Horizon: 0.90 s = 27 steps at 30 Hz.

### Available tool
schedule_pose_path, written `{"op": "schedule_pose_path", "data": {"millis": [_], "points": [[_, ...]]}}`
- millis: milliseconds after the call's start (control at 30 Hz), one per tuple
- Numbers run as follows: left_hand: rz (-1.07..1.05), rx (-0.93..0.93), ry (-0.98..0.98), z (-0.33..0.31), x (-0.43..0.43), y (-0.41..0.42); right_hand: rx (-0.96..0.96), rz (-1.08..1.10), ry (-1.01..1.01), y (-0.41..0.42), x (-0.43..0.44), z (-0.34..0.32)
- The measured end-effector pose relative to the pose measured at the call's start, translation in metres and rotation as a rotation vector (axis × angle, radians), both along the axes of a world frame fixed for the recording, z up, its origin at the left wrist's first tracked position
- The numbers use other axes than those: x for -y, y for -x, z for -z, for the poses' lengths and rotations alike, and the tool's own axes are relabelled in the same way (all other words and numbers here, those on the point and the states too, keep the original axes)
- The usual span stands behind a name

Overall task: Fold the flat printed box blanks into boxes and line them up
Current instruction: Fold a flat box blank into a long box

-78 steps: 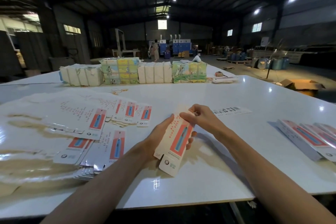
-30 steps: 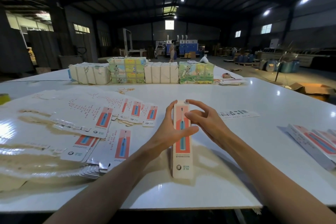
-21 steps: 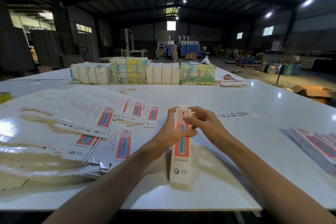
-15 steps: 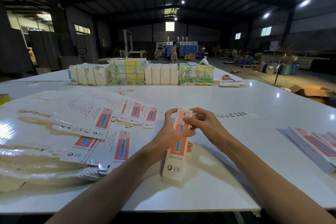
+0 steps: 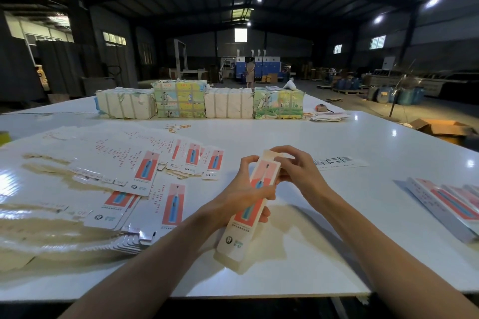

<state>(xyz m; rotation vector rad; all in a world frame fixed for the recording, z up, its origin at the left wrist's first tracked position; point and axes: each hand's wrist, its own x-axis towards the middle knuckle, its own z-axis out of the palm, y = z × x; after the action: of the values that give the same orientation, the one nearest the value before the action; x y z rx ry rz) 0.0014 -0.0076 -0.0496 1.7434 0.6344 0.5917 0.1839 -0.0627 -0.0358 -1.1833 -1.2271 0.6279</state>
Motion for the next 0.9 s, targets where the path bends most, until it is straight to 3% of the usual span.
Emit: {"op": "schedule_pose_path", "data": {"millis": [167, 367, 600, 900], "points": [[0.011, 0.005, 0.033, -0.0011, -0.0033, 0.0005, 0.123, 0.059, -0.059, 0.0028, 0.0008, -0.0037], [0.033, 0.020, 0.025, -0.0024, -0.0049, 0.0034, -0.078, -0.101, 0.030, 0.0048, 0.0074, -0.0092], [0.047, 0.008, -0.038, -0.0010, -0.0040, 0.0034, -0.202, -0.068, 0.145, 0.0008, 0.0055, -0.0096], [0.044, 0.016, -0.100, 0.0037, -0.0047, 0.0014, -0.197, 0.017, 0.142, 0.0004, 0.0039, -0.0097]]}}
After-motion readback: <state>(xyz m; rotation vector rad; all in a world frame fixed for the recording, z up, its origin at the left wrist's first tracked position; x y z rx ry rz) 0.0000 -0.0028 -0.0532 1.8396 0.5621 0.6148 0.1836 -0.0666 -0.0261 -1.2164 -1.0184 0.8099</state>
